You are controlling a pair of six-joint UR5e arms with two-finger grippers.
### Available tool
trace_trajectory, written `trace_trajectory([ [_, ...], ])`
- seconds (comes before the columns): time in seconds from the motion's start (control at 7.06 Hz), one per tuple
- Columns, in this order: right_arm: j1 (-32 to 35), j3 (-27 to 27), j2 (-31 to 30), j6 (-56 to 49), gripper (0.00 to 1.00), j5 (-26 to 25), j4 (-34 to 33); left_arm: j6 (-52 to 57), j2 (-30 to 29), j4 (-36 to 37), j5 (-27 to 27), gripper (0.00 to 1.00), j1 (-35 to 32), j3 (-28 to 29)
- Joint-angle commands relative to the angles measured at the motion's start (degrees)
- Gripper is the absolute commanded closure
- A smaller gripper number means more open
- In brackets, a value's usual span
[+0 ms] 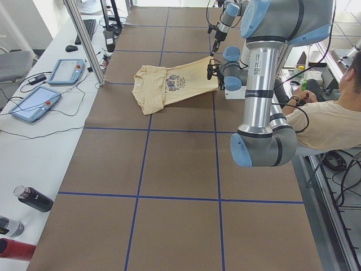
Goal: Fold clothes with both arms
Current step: 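Lift the hem with both grippers and fold it toward the collar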
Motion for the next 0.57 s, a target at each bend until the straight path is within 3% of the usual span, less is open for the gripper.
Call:
trace_trajectory([
  [0.0, -6.9, 14.4, 0.2, 0.0, 1.00, 3.1, -12.6, -0.1, -0.1, 4.7, -2.4, 1.00, 2.6, -7.7],
  [0.28, -4.5, 13.5, 0.5, 0.0, 1.00, 2.7, -12.9, -0.1, -0.5, 5.0, -2.3, 1.00, 2.0, -6.8],
  [0.42, -1.0, 9.2, 3.2, 0.0, 1.00, 2.6, -12.8, 0.0, -0.8, 5.0, -1.9, 1.00, 0.4, -4.7],
])
